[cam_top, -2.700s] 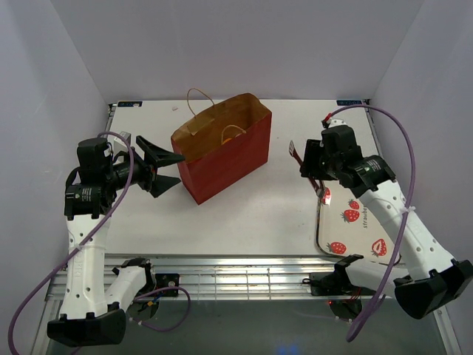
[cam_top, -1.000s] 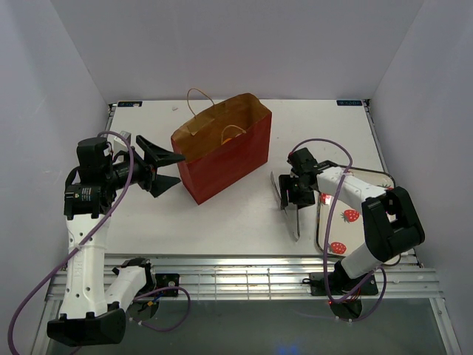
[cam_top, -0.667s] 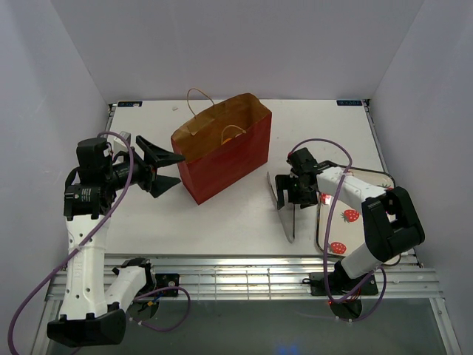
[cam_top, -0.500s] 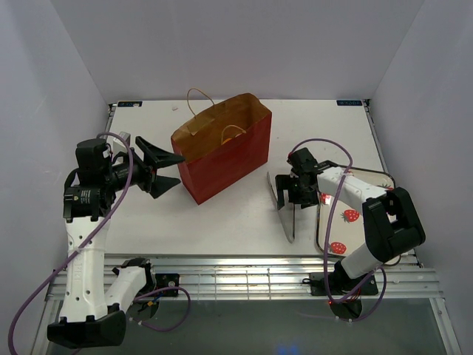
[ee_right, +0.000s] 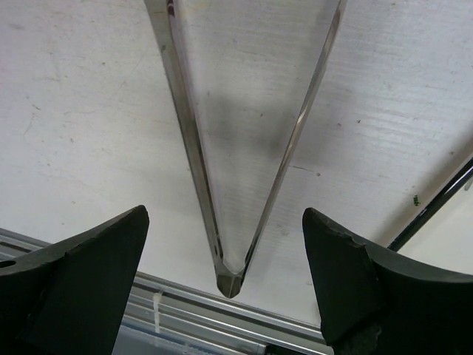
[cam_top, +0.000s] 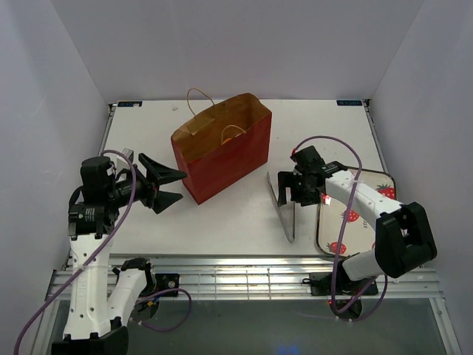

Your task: Place the fake bread into the paper bag

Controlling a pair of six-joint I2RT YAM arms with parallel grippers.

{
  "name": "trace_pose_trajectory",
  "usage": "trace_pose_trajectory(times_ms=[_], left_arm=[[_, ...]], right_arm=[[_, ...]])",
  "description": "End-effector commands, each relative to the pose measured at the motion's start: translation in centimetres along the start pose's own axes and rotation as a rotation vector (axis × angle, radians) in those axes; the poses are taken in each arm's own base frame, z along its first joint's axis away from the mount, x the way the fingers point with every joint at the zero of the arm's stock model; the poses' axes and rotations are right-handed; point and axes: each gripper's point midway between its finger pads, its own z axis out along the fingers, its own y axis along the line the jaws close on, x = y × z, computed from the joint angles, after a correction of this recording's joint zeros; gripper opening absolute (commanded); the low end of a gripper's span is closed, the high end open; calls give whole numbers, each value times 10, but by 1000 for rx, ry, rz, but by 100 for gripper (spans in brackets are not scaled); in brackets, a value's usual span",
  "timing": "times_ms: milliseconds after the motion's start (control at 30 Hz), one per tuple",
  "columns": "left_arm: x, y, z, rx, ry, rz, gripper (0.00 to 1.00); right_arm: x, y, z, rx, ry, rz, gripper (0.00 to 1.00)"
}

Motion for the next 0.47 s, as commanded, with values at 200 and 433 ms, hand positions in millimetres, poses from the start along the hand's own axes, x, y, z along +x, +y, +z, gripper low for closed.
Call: trace_pose_trajectory(times_ms=[200, 433], left_arm=[[31, 48, -3, -2, 35, -59, 85], [47, 101, 6, -24, 48, -99, 86]], right_arm=[[30, 11, -28, -89, -24, 77, 90], [62, 25, -41, -237, -60, 129, 90]])
